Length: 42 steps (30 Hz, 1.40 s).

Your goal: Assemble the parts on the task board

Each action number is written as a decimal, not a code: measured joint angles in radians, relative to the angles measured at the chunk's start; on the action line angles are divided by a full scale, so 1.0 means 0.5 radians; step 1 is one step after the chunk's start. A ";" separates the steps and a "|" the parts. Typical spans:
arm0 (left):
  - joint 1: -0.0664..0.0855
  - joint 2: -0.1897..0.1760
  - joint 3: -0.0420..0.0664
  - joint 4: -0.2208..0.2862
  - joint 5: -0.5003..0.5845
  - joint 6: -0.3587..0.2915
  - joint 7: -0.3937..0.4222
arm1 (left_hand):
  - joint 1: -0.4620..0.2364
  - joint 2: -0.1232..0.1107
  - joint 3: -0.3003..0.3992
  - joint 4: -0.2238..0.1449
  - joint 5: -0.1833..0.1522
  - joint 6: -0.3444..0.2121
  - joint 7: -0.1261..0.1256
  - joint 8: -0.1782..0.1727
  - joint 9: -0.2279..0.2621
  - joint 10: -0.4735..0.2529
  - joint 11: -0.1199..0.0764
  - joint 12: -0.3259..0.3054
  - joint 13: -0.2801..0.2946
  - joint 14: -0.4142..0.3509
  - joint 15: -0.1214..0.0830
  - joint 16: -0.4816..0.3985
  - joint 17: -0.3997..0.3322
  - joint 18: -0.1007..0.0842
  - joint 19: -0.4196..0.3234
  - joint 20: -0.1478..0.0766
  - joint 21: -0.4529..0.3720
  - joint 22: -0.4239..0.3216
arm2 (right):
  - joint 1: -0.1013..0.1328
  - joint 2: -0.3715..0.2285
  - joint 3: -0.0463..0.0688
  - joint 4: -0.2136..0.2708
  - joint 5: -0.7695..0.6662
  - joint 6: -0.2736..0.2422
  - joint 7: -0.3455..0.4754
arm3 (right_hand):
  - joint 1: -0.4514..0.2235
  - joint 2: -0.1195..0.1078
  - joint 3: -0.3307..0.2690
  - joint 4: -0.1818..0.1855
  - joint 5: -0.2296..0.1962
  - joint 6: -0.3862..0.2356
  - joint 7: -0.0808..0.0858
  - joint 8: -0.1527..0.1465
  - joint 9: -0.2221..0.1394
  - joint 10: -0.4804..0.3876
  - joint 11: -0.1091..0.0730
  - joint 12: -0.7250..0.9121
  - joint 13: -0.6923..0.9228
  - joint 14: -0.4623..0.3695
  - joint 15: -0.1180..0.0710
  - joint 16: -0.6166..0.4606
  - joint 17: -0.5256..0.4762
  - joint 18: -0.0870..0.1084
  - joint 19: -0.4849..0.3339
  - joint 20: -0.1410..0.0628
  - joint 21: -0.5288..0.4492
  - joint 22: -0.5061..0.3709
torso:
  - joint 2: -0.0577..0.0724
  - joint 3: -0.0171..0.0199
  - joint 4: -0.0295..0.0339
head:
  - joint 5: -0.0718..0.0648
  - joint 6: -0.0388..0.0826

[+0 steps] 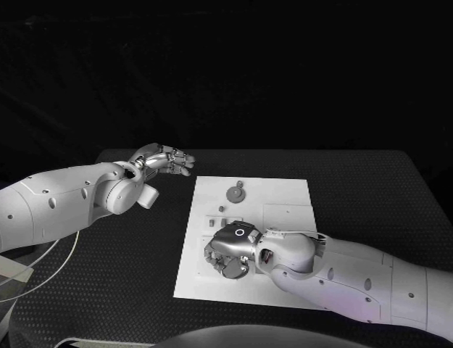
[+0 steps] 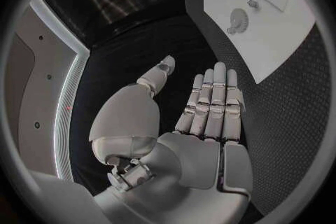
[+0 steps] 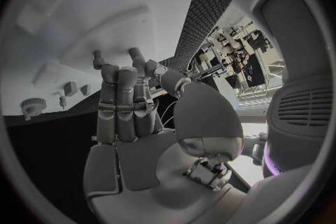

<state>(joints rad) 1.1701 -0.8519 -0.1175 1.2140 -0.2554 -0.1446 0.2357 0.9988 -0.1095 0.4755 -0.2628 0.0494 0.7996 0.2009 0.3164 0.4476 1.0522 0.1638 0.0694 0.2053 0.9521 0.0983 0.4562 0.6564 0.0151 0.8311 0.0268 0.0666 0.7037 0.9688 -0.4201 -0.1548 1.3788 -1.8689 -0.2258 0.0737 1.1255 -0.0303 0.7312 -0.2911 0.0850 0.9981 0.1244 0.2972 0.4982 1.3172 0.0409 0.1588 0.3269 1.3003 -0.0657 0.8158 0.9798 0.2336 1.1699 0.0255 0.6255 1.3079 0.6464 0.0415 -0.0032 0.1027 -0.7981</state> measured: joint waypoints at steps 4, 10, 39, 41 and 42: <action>0.000 0.000 0.000 -0.001 0.000 0.001 -0.001 | 0.000 0.000 0.000 0.000 0.000 0.000 0.000 0.000 0.000 0.000 0.000 0.000 -0.002 0.000 0.000 0.000 0.000 0.000 0.000 0.000 0.000 -0.002 | -0.001 0.002 0.000 0.000 0.000 0.002 -0.003 | -0.001 0.001 0.000 0.000 0.000 0.000 0.000 0.000 0.000 0.000 0.000 0.000 0.000 0.000 0.000 0.002 -0.002 0.000 0.000 0.000 0.000 0.000 | 0.000 -0.0002 0.000 | 0.000 0.001; 0.000 -0.001 0.000 -0.001 0.000 0.003 -0.003 | 0.000 0.000 0.000 0.000 0.000 0.000 0.000 0.000 0.000 0.000 0.000 0.000 -0.002 0.000 0.000 0.000 0.000 0.000 0.000 0.000 0.000 -0.004 | -0.001 0.001 0.001 -0.011 0.000 0.009 -0.006 | -0.008 0.008 -0.002 -0.003 0.000 0.000 0.000 0.000 0.000 0.000 0.000 0.000 0.001 0.000 0.001 0.002 -0.004 0.000 0.000 0.000 0.000 0.000 | 0.000 -0.0008 0.000 | -0.002 0.001; 0.000 -0.001 0.000 -0.009 0.001 0.007 -0.008 | 0.000 0.000 0.000 0.000 0.000 -0.007 0.007 0.000 0.000 0.000 0.000 0.000 -0.005 0.000 0.000 -0.008 0.003 0.000 0.000 0.000 0.000 -0.014 | 0.008 0.001 0.005 -0.035 0.016 0.057 -0.006 | -0.058 -0.043 -0.012 0.001 -0.002 -0.031 0.001 0.000 0.023 -0.057 0.024 -0.055 0.010 -0.057 0.020 0.039 -0.023 0.000 -0.051 0.000 0.037 0.000 | 0.000 0.0013 -0.002 | 0.001 0.000; 0.000 0.000 0.000 -0.010 0.001 0.007 -0.009 | 0.001 0.000 0.000 0.000 0.000 -0.007 0.007 0.000 0.000 0.000 0.000 0.000 -0.005 0.000 0.000 -0.008 0.003 0.000 0.000 0.000 0.000 -0.014 | 0.007 -0.003 0.003 -0.040 0.025 0.050 -0.006 | -0.080 -0.098 -0.054 0.003 -0.001 -0.116 0.044 -0.006 0.142 -0.092 0.043 -0.075 -0.004 -0.070 0.025 0.061 -0.021 0.000 -0.062 0.004 0.051 0.000 | 0.000 0.0002 -0.002 | 0.000 0.000; 0.000 0.000 0.000 -0.010 0.001 0.007 -0.009 | 0.001 -0.001 0.000 0.000 0.000 -0.007 0.007 0.000 0.000 0.000 0.000 0.000 -0.005 0.000 0.000 -0.008 0.003 0.000 0.000 0.000 0.000 -0.014 | 0.005 -0.006 -0.001 -0.044 0.029 0.048 -0.007 | -0.105 -0.128 -0.095 0.001 0.000 -0.160 0.061 -0.043 0.138 -0.122 0.053 -0.094 -0.010 -0.083 0.034 0.077 -0.018 0.000 -0.072 0.007 0.059 0.000 | 0.000 0.0000 -0.002 | 0.000 0.000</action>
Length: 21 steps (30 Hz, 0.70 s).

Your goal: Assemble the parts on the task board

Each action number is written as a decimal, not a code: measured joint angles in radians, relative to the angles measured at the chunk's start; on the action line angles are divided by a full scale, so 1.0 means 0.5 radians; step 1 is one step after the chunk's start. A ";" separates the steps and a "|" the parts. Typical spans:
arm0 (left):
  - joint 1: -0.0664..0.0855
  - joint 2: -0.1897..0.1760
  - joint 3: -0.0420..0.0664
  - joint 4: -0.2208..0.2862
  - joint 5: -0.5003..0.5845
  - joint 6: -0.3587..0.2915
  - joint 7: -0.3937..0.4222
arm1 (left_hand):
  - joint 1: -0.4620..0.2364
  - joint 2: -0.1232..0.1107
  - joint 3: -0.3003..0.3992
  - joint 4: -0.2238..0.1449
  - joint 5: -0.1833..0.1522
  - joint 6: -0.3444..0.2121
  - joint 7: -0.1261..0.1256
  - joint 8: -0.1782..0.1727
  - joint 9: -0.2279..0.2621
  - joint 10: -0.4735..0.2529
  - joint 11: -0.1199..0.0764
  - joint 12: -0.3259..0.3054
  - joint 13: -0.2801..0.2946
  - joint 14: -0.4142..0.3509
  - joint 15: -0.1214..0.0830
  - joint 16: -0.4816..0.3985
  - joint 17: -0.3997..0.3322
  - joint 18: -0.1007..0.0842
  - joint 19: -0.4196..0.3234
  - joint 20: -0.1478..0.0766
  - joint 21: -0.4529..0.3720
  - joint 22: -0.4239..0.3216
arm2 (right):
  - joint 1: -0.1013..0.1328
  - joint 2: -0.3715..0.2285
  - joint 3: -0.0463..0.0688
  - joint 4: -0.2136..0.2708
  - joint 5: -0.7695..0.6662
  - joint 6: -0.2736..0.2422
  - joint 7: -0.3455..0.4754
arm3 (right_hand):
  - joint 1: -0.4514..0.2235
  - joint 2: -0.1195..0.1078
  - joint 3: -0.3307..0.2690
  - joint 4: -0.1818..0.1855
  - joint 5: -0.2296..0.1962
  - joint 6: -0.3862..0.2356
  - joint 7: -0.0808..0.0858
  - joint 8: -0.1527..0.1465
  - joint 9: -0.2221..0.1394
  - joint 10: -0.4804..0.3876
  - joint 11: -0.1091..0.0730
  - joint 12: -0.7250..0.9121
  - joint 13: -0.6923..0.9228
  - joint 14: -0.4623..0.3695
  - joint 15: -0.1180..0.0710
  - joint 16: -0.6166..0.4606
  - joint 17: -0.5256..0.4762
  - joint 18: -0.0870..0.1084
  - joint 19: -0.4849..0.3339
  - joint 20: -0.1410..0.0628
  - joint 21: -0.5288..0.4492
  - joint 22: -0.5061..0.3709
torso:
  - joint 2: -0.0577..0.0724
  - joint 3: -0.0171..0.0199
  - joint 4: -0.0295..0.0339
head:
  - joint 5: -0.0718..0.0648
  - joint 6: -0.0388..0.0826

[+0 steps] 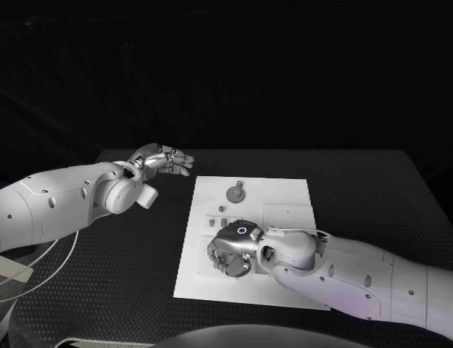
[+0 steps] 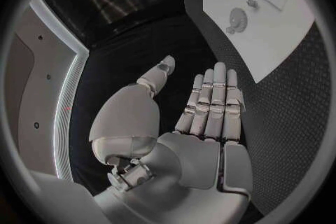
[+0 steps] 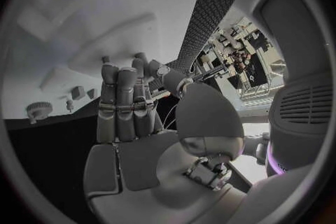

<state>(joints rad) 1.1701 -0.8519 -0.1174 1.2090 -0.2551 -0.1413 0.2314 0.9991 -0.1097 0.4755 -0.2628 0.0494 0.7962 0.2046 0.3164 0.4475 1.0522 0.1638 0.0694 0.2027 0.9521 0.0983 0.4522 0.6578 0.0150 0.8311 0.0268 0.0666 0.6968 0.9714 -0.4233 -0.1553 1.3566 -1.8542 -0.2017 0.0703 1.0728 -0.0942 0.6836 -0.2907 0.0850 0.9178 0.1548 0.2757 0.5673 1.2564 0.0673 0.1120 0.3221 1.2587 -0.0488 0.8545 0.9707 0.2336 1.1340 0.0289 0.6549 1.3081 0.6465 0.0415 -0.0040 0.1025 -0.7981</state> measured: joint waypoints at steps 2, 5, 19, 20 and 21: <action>0.000 0.000 0.000 -0.001 0.000 0.000 0.000 | 0.000 0.000 0.000 0.000 0.000 -0.001 -0.001 0.000 0.000 0.000 0.000 0.000 -0.001 0.000 0.000 0.000 0.000 0.000 0.000 0.000 0.000 -0.002 | -0.005 -0.007 -0.004 -0.006 0.006 -0.003 -0.003 | -0.027 -0.052 -0.066 0.000 0.000 -0.058 0.023 -0.041 -0.019 -0.060 0.019 -0.027 -0.011 -0.014 0.027 0.018 0.007 0.000 -0.014 0.008 0.011 0.000 | 0.000 0.0002 0.000 | -0.001 0.000; 0.000 0.000 0.000 -0.002 0.000 0.000 0.000 | -0.006 -0.006 -0.009 -0.002 0.000 -0.006 -0.006 0.000 0.000 0.000 0.000 0.000 -0.002 0.000 0.000 0.000 0.002 0.000 0.000 0.000 0.000 -0.004 | -0.007 -0.013 -0.005 -0.008 0.013 -0.012 -0.006 | -0.067 -0.093 -0.159 0.000 0.000 -0.124 0.045 -0.080 -0.041 -0.121 0.044 -0.062 -0.023 -0.040 0.053 0.047 0.014 0.000 -0.039 0.011 0.025 0.001 | 0.000 0.0002 0.000 | -0.002 0.000; 0.000 -0.002 0.000 -0.005 0.003 0.004 -0.001 | -0.018 -0.003 -0.011 0.000 0.000 -0.020 -0.006 0.000 0.000 0.000 0.000 0.000 -0.004 0.000 0.000 0.000 0.004 0.000 0.000 0.000 0.000 -0.010 | -0.005 -0.072 -0.004 0.048 0.040 -0.115 -0.018 | -0.069 -0.137 -0.286 0.005 0.000 -0.226 0.062 -0.122 -0.080 -0.297 0.115 -0.086 -0.093 -0.143 0.119 0.104 -0.003 -0.006 -0.132 0.039 0.027 0.005 | 0.000 -0.0008 0.002 | -0.004 0.002; 0.000 -0.003 0.000 -0.005 0.003 0.004 -0.001 | -0.018 -0.003 -0.011 0.000 0.000 -0.020 -0.006 0.000 0.000 0.000 0.000 0.000 -0.004 0.000 0.000 0.000 0.004 0.000 0.000 0.000 0.000 -0.010 | -0.005 -0.091 -0.004 0.069 0.044 -0.134 -0.018 | -0.059 -0.126 -0.288 0.002 0.000 -0.223 0.065 -0.122 -0.080 -0.297 0.115 -0.085 -0.095 -0.143 0.119 0.115 -0.006 -0.006 -0.132 0.039 0.030 0.005 | 0.000 -0.0006 0.002 | -0.004 0.002; 0.000 -0.003 0.000 -0.006 0.003 0.004 -0.002 | -0.018 -0.003 -0.011 0.000 0.000 -0.020 -0.006 0.000 0.000 0.000 0.000 0.000 -0.004 0.000 0.000 0.000 0.004 0.000 0.000 0.000 0.000 -0.010 | -0.005 -0.106 -0.004 0.086 0.047 -0.150 -0.018 | -0.054 -0.121 -0.288 0.002 0.000 -0.220 0.068 -0.120 -0.082 -0.298 0.115 -0.085 -0.096 -0.143 0.119 0.123 -0.008 -0.006 -0.132 0.039 0.033 0.005 | 0.000 -0.0006 0.002 | -0.004 0.002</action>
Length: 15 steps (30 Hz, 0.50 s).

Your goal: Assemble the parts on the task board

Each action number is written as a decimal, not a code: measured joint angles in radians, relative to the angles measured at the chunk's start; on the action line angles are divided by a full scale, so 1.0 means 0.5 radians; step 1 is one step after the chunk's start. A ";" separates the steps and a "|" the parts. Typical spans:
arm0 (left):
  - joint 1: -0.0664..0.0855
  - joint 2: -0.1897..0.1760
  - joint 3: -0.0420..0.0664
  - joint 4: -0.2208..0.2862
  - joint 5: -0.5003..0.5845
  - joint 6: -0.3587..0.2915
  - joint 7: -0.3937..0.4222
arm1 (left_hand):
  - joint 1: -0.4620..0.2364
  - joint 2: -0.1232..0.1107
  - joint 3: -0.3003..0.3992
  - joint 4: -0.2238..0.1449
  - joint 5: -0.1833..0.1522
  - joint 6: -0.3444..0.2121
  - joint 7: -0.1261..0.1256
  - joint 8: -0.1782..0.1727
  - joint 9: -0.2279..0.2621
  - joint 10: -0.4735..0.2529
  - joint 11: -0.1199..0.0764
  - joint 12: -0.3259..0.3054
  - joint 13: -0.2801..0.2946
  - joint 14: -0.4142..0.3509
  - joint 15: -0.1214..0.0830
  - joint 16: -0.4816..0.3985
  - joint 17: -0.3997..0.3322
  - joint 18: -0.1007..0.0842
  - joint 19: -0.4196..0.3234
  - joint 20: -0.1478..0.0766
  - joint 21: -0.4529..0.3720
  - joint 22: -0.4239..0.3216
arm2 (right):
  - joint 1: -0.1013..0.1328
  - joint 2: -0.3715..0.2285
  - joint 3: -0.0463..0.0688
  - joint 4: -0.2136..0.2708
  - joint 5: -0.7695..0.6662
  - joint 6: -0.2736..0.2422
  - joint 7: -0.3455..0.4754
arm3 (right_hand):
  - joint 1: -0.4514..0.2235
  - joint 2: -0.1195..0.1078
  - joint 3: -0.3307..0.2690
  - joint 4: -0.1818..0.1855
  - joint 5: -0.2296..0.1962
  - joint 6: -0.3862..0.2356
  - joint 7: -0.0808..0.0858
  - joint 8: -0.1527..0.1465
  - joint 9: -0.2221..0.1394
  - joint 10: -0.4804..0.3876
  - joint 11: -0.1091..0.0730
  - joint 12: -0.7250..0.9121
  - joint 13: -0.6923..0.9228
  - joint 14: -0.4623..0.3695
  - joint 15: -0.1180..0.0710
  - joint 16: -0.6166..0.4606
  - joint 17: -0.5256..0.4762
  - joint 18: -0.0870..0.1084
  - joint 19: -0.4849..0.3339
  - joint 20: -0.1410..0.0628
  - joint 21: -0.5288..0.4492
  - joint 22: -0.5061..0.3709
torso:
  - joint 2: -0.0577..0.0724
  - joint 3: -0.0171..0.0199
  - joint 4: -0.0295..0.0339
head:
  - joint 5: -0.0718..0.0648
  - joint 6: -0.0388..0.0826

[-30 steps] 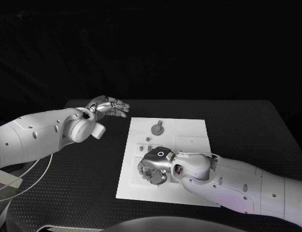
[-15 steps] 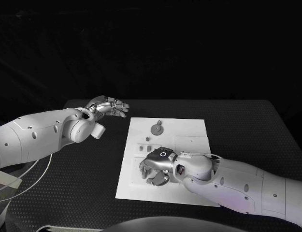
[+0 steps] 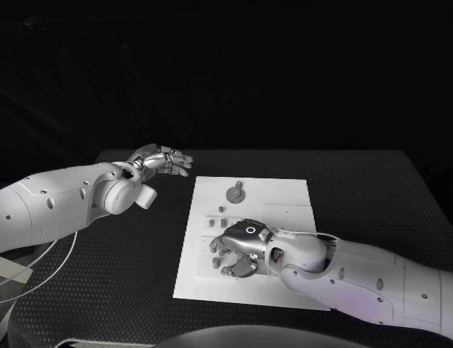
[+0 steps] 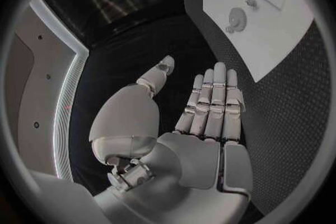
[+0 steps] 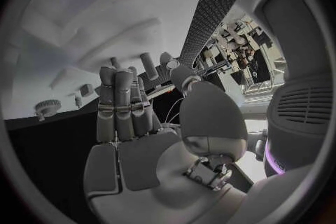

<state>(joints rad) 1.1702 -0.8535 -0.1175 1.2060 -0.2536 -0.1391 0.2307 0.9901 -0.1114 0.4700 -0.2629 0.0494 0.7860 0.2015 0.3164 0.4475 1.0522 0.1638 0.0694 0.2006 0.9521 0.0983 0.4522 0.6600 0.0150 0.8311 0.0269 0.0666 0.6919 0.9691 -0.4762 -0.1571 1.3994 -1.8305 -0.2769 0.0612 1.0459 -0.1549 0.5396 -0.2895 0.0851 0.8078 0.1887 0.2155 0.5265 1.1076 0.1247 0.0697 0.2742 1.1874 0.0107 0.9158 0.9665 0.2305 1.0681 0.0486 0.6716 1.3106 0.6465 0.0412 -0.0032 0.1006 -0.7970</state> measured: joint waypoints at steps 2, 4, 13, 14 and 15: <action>0.000 -0.001 0.000 -0.001 0.000 0.000 0.000 | 0.000 0.000 0.000 0.000 0.000 0.000 0.000 0.000 0.000 0.000 0.000 0.000 0.000 0.000 0.000 0.000 0.000 0.000 0.000 0.000 0.000 0.000 | 0.002 -0.035 0.002 0.035 0.009 -0.036 0.000 | 0.013 -0.004 0.000 0.000 0.000 0.010 0.010 0.014 -0.003 0.005 -0.005 0.014 0.000 0.001 -0.001 0.017 -0.006 0.000 0.000 0.000 0.009 -0.001 | 0.000 0.0000 -0.001 | -0.001 0.002; 0.000 -0.001 0.000 -0.001 0.000 0.001 0.000 | 0.000 0.000 0.000 0.000 0.000 0.000 0.000 0.000 0.000 0.000 0.000 0.000 0.000 0.000 0.000 0.000 0.000 0.000 0.000 0.000 0.000 0.000 | 0.009 -0.083 0.015 0.077 0.026 -0.081 0.005 | 0.023 0.002 0.000 0.000 0.000 0.017 0.015 0.014 -0.005 0.019 -0.019 0.015 -0.002 0.011 -0.010 0.027 -0.009 0.000 0.005 -0.004 0.016 -0.004 | 0.000 0.0002 -0.003 | -0.002 0.003; 0.000 -0.004 0.000 -0.015 0.001 0.003 0.000 | 0.000 0.000 0.000 0.000 0.000 0.000 0.000 0.000 0.000 0.000 0.000 0.000 -0.002 0.000 0.000 -0.008 0.000 0.000 0.000 0.000 0.000 -0.002 | 0.209 -0.330 0.155 0.231 0.339 -0.102 -0.035 | -0.135 0.143 -0.049 0.141 0.000 0.055 0.007 0.037 -0.020 0.152 -0.064 0.088 0.021 0.050 -0.049 0.069 -0.051 -0.001 0.052 -0.015 0.040 -0.005 | -0.003 0.0004 -0.008 | -0.026 0.036; 0.000 -0.004 0.000 -0.017 0.002 0.003 0.000 | 0.000 0.000 0.000 0.000 0.000 0.000 0.000 0.000 0.000 0.000 0.000 0.000 -0.002 0.000 0.000 -0.008 0.000 0.000 0.000 0.000 0.000 -0.002 | 0.237 -0.363 0.156 0.246 0.399 -0.087 -0.051 | -0.161 0.163 -0.050 0.161 0.000 0.068 0.002 0.047 -0.020 0.177 -0.074 0.104 0.033 0.055 -0.055 0.074 -0.056 -0.001 0.056 -0.018 0.042 -0.005 | -0.003 0.0002 -0.009 | -0.030 0.039; 0.000 -0.002 0.000 -0.020 0.002 0.003 0.000 | 0.000 0.000 0.000 0.000 0.000 0.000 0.000 0.000 0.000 0.000 0.000 0.000 -0.002 0.000 0.000 -0.008 0.000 0.000 0.000 0.000 0.000 -0.002 | 0.269 -0.410 0.155 0.273 0.482 -0.061 -0.078 | -0.174 0.170 -0.052 0.168 0.000 0.087 -0.005 0.057 -0.019 0.213 -0.084 0.130 0.054 0.056 -0.069 0.078 -0.063 -0.001 0.066 -0.022 0.042 -0.004 | -0.004 0.0002 -0.010 | -0.033 0.042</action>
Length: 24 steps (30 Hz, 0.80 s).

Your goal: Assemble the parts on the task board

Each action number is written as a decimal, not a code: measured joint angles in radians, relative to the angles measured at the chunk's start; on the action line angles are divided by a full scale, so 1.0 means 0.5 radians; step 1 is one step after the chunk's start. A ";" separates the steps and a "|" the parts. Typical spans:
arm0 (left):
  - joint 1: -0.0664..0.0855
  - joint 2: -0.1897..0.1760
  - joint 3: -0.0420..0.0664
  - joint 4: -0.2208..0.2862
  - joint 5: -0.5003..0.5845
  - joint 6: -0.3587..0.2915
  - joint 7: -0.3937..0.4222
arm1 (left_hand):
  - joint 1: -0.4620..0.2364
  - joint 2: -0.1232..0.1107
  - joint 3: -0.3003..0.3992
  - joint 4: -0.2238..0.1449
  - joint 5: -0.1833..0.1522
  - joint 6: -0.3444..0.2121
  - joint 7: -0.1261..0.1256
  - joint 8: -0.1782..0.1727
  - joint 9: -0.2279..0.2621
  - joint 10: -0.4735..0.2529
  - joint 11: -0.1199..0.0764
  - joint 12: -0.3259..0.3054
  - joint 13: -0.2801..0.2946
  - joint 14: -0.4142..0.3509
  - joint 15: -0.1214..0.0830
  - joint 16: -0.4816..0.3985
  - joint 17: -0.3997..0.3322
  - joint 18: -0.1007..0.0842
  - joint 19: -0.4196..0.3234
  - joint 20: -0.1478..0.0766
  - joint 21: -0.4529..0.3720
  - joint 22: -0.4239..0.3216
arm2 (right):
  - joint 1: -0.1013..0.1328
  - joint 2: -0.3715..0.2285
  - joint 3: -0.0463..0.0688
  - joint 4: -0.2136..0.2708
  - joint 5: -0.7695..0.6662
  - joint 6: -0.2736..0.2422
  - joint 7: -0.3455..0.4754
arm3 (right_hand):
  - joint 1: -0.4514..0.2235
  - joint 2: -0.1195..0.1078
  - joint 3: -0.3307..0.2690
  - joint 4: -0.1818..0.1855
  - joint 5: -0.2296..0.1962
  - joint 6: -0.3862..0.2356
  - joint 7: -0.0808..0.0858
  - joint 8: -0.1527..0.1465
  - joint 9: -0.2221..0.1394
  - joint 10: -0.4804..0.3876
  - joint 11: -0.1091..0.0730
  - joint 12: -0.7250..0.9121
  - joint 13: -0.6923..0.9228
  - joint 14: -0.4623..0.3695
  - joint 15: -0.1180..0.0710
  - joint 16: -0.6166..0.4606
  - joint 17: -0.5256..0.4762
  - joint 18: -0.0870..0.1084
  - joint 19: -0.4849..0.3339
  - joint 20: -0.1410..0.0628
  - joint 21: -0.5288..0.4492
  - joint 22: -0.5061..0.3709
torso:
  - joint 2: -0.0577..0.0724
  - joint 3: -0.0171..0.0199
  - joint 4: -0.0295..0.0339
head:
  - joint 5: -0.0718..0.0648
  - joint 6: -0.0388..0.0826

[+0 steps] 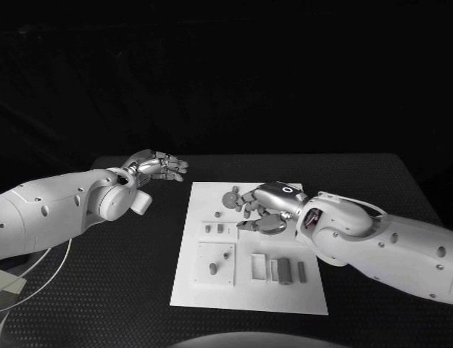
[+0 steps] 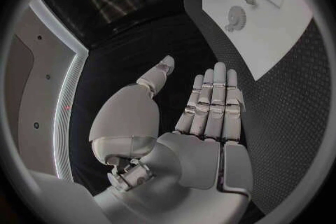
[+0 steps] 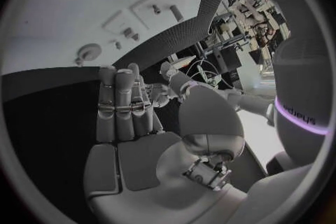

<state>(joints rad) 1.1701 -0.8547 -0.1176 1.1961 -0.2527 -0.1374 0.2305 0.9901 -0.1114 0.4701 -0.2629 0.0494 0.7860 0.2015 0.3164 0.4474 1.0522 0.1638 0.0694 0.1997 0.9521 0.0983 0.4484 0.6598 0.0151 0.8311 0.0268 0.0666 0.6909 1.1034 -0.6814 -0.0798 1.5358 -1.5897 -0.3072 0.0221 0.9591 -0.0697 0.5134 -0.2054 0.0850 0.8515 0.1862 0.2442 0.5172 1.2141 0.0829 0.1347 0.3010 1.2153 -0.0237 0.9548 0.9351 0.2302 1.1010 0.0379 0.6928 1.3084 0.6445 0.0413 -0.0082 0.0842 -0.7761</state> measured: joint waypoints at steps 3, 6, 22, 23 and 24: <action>0.000 0.004 0.000 -0.002 0.000 0.003 -0.003 | 0.000 0.000 0.000 0.000 0.000 0.000 0.000 0.000 0.000 0.000 0.000 0.000 0.000 0.000 0.000 0.000 0.002 0.000 0.000 0.000 0.000 -0.002 | 0.080 -0.090 -0.005 0.031 0.178 0.085 -0.077 | -0.010 0.010 -0.002 -0.002 0.000 0.048 -0.036 0.027 0.019 0.178 -0.052 0.150 0.127 0.012 -0.056 0.016 -0.013 0.001 0.015 -0.015 0.003 0.000 | -0.002 -0.0004 -0.004 | -0.007 0.010; 0.000 0.008 0.000 -0.009 0.001 0.008 -0.006 | -0.006 -0.006 0.000 0.000 0.000 0.000 0.000 0.000 0.000 0.000 0.000 0.000 -0.002 0.000 0.000 0.000 0.002 0.000 0.000 0.000 0.000 -0.005 | 0.150 -0.173 -0.001 0.071 0.349 0.228 -0.192 | -0.066 0.008 -0.054 -0.001 0.000 0.080 -0.120 0.065 0.069 0.243 -0.123 0.562 0.607 0.072 -0.115 0.188 0.058 0.021 0.097 -0.061 0.070 0.001 | -0.005 -0.0008 -0.009 | -0.012 0.016; -0.001 0.036 -0.002 -0.048 0.002 0.030 -0.012 | -0.018 0.002 -0.011 0.000 0.000 -0.013 -0.001 0.000 0.000 0.000 0.000 0.000 -0.004 -0.007 0.007 -0.008 0.003 0.000 0.000 0.000 0.000 -0.012 | 0.155 -0.367 -0.155 0.188 1.035 0.831 -0.812 | -0.488 -0.020 -0.050 0.221 0.008 0.219 -0.238 0.157 0.334 -0.084 -0.189 1.719 1.823 0.134 -0.170 0.902 0.511 0.020 0.128 -0.152 0.336 0.000 | -0.015 -0.0019 -0.024 | -0.046 0.032; -0.001 0.037 -0.002 -0.050 0.002 0.031 -0.013 | -0.018 0.002 -0.014 0.003 0.000 -0.014 0.000 0.000 0.000 0.000 0.000 0.000 -0.004 -0.007 0.007 -0.008 0.004 0.000 0.000 0.000 0.000 -0.012 | 0.156 -0.367 -0.161 0.191 1.047 0.843 -0.834 | -0.506 -0.038 -0.050 0.221 0.008 0.222 -0.241 0.157 0.337 -0.088 -0.193 1.721 1.826 0.140 -0.166 0.910 0.522 0.020 0.124 -0.155 0.337 0.000 | -0.015 -0.0017 -0.024 | -0.048 0.032; -0.001 0.038 -0.002 -0.051 0.002 0.033 -0.013 | -0.018 0.002 -0.016 0.005 0.000 -0.014 0.000 0.000 0.000 0.000 0.000 0.000 -0.004 -0.007 0.007 -0.008 0.004 0.000 0.000 0.000 0.000 -0.014 | 0.156 -0.367 -0.169 0.194 1.058 0.854 -0.853 | -0.521 -0.054 -0.050 0.221 0.008 0.262 -0.236 0.158 0.340 -0.105 -0.210 1.723 1.828 0.153 -0.175 0.921 0.532 0.020 0.127 -0.165 0.344 0.000 | -0.015 -0.0029 -0.025 | -0.049 0.032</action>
<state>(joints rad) 1.1697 -0.8357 -0.1187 1.1707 -0.2517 -0.1209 0.2238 0.9813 -0.1105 0.4620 -0.2604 0.0494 0.7787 0.2016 0.3164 0.4474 1.0522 0.1639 0.0694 0.1978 0.9484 0.1020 0.4445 0.6619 0.0151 0.8311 0.0268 0.0666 0.6841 1.1813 -0.8648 -0.1642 1.6327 -1.0610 0.1195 -0.4046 0.6983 -0.0967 0.4885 -0.0950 0.0891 0.9823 0.0680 0.3230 0.6874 1.1617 -0.0222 0.9959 1.2149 1.2920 -0.1111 1.4154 1.2012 0.2403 1.1643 -0.0445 0.8648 1.3083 0.6371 0.0399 -0.0205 0.0598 -0.7599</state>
